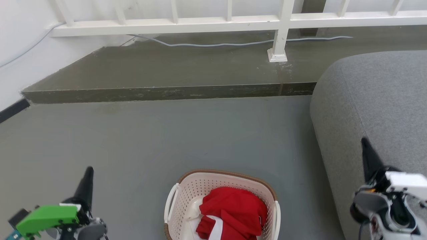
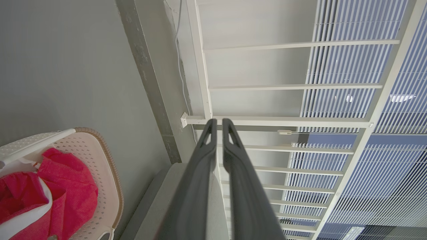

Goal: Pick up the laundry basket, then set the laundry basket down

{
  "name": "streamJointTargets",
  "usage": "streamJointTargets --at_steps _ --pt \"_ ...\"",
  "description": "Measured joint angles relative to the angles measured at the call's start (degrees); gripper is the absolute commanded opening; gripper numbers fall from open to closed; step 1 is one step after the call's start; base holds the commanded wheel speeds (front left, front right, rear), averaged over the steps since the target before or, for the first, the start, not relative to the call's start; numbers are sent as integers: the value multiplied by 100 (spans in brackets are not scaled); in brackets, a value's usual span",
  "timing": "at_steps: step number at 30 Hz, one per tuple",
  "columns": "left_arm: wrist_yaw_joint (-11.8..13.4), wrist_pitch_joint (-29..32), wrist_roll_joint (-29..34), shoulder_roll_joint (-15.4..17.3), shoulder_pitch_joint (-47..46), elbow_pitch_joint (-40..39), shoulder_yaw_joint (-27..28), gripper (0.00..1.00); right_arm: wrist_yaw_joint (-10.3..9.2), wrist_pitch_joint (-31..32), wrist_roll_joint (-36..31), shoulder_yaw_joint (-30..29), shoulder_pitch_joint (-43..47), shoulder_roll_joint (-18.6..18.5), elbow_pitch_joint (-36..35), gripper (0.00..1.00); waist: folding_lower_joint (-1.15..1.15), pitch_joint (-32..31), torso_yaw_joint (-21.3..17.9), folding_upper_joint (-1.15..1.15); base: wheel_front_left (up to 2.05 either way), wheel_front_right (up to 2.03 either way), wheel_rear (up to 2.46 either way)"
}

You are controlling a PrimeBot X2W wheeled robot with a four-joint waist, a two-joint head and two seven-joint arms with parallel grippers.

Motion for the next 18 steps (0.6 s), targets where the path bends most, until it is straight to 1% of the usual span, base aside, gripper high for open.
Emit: streamJointTargets --at_steps 1,2,10,18 --pt "0 0 0 -26 28 70 -8 0 0 0 0 9 62 33 59 0 0 0 0 0 0 0 0" --pt "0 -1 0 -53 74 89 -14 100 0 -1 0 12 115 56 102 100 0 1 0 0 0 0 0" --pt "1 -60 10 -82 107 47 -33 100 0 -24 -25 51 166 69 24 100 0 8 -8 0 0 0 0" --pt "0 -202 196 -81 105 -109 -145 100 0 -85 -157 152 165 63 -131 100 0 16 -29 0 0 0 0"
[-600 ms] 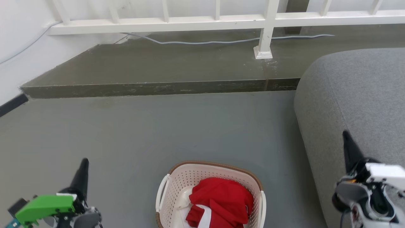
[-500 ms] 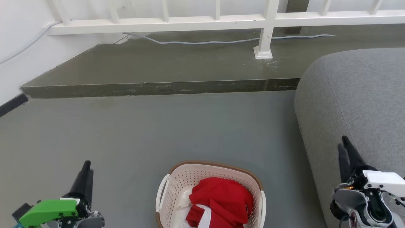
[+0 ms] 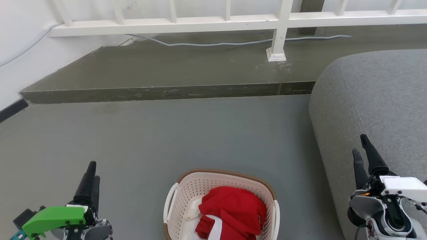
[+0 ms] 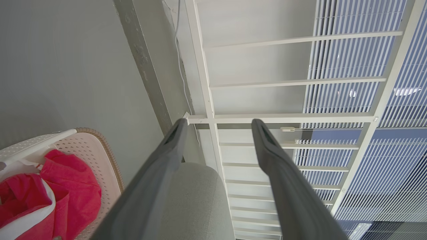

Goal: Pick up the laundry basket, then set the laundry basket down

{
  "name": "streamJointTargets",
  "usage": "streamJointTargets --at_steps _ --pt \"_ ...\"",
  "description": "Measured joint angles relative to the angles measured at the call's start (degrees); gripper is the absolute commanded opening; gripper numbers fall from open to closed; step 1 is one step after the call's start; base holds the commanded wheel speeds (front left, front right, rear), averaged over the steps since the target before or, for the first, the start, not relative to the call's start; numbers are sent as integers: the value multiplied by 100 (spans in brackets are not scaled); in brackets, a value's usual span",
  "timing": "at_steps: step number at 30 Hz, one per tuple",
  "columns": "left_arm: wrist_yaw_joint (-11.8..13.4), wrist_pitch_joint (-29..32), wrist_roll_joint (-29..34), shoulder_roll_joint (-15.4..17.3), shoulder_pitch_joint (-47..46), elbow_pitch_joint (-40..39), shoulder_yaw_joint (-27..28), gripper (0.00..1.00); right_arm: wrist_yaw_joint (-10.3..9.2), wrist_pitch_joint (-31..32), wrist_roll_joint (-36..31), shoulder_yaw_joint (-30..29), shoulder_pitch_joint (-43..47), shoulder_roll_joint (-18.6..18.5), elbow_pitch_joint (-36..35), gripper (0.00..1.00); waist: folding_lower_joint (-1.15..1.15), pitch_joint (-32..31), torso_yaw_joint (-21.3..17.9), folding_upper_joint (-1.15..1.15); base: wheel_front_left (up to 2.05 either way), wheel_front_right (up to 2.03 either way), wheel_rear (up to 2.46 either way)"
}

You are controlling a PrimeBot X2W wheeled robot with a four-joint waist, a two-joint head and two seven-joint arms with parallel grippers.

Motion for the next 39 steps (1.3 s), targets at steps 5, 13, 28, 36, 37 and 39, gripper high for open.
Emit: streamJointTargets --at_steps 5,13,28,36,37,39 --pt "1 -122 234 22 -2 -58 -89 100 0 -101 -172 103 -3 -67 -113 100 0 7 -14 0 0 0 0" --pt "0 -298 665 146 -6 -181 -278 100 0 -255 -553 345 -7 -192 -263 100 0 18 -36 0 0 0 0" --pt "2 -608 2005 401 -14 -135 -669 100 3 -705 -1716 995 -43 -651 -339 100 0 28 -65 0 0 0 0" --pt "159 -769 2821 495 -30 -115 -784 100 4 -887 -2470 1236 -103 -820 -246 100 0 32 -74 0 0 0 0" --pt "178 -793 2894 495 -31 -133 -793 100 4 -906 -2546 1259 -106 -827 -233 100 0 33 -76 0 0 0 0" --pt "200 -835 3051 494 -33 -168 -804 100 4 -949 -2724 1326 -110 -842 -202 100 0 34 -81 0 0 0 0"
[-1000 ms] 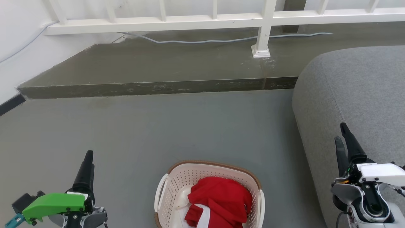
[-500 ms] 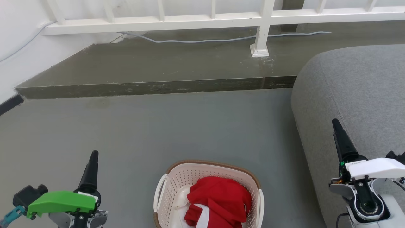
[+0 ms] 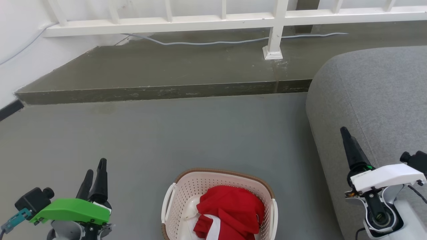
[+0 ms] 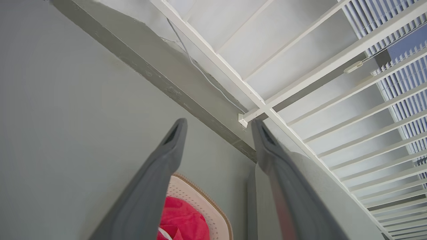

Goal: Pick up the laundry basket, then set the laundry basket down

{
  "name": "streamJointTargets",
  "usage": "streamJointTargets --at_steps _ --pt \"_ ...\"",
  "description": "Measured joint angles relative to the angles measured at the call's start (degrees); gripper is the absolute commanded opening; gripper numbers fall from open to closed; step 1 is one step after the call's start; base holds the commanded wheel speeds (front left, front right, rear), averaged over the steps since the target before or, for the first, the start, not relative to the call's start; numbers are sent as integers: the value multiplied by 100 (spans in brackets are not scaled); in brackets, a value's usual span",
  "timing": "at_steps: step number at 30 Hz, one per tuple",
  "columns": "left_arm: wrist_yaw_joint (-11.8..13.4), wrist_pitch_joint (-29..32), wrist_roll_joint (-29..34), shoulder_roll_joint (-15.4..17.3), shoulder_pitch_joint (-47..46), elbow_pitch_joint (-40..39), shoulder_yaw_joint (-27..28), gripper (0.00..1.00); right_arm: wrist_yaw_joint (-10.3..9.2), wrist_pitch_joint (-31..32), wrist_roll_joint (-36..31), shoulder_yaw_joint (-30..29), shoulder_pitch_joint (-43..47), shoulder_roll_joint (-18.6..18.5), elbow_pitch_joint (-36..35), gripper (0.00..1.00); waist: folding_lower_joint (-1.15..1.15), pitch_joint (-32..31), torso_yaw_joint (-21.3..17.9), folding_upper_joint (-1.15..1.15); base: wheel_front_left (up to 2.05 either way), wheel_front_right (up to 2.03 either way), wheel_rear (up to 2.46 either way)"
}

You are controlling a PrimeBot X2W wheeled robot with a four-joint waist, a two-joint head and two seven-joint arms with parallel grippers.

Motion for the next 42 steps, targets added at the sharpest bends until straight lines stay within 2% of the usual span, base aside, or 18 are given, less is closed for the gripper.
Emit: streamJointTargets --at_steps 14,42 --pt "101 -268 1110 -44 -36 -76 -157 100 0 -261 -979 189 -143 2 33 100 0 5 -35 0 0 0 0" --pt "51 -821 3343 -171 -120 -274 -293 100 13 -825 -3052 467 -254 -5 1 100 0 4 -86 0 0 0 0"
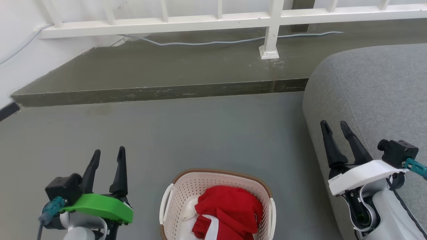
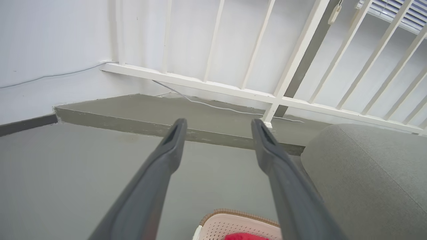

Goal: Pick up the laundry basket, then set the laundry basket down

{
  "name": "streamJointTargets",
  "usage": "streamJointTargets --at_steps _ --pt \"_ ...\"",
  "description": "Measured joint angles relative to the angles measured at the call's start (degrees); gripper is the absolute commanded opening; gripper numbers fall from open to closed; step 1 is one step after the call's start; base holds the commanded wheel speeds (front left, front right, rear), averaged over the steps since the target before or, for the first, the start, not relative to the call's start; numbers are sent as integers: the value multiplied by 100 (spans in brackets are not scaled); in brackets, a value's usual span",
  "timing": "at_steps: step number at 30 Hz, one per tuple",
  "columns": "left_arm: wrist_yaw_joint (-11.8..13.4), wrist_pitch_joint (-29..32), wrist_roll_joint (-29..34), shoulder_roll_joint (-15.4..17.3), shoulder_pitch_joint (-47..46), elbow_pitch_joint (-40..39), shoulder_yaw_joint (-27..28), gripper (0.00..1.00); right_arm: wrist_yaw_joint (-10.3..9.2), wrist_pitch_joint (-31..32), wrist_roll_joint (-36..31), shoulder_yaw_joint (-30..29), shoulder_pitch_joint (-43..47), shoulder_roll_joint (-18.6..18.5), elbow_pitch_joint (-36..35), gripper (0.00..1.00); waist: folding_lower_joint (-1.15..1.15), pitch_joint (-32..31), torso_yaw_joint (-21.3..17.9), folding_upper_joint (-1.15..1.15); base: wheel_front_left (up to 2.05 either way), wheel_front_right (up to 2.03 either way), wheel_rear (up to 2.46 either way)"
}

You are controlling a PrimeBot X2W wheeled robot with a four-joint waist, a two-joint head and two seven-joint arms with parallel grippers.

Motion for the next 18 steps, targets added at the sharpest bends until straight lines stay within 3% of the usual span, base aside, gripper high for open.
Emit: streamJointTargets --at_steps 7,18 --pt "-25 -167 480 -11 -1 -70 -36 100 40 -141 -514 94 -10 -8 0 100 0 0 -10 0 0 0 0" --pt "-59 -168 623 -56 -2 -82 20 100 40 -142 -580 77 -81 2 2 100 0 6 -10 0 0 0 0"
